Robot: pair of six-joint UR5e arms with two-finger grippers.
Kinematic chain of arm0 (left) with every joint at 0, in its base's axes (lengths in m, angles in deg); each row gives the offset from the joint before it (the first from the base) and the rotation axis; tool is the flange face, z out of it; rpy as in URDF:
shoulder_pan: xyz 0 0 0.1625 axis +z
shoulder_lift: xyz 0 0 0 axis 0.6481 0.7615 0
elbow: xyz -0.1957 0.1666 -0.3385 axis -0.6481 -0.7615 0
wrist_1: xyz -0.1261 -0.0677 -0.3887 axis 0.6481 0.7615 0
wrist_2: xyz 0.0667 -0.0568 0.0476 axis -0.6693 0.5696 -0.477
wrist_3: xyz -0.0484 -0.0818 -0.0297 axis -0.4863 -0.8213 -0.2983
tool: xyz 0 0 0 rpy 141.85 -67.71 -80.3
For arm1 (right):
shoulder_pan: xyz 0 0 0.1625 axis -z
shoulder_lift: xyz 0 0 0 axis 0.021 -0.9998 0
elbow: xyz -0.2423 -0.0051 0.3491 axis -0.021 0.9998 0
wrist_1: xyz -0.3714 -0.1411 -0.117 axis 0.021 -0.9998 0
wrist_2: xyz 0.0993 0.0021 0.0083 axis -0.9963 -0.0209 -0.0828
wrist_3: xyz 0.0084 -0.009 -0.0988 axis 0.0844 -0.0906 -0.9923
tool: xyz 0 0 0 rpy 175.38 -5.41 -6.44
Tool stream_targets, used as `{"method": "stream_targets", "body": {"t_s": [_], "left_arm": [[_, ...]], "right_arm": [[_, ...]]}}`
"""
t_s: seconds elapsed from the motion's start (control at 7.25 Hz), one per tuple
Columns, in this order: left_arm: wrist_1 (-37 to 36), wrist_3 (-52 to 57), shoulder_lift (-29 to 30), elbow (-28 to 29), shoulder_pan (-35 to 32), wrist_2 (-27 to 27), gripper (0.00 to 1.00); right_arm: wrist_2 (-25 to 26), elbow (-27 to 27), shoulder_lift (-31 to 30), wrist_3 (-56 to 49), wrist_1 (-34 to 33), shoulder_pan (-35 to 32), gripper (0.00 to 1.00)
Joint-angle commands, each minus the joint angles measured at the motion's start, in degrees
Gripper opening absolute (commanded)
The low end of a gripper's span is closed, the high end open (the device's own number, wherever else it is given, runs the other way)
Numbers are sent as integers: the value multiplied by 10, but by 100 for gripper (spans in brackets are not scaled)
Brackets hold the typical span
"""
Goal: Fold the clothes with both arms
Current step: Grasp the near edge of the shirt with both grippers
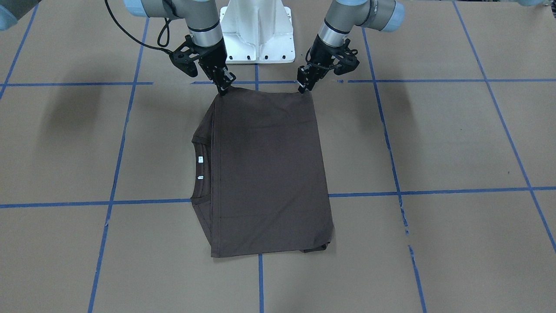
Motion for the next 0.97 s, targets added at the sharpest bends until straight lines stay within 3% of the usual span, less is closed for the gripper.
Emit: {"method": "stream_targets", "body": {"t_s": [0.0, 0.55, 0.83], "left_arm": [[-25, 3, 1, 1, -5, -3, 47], [-25, 2, 5, 11, 3, -1, 46], [-25, 2, 7, 12, 3, 0, 34]], "right_arm": [[0, -2, 0, 0, 0, 0, 0], [0, -3, 1, 0, 0, -1, 0], [0, -3, 0, 0, 0, -1, 0]]}}
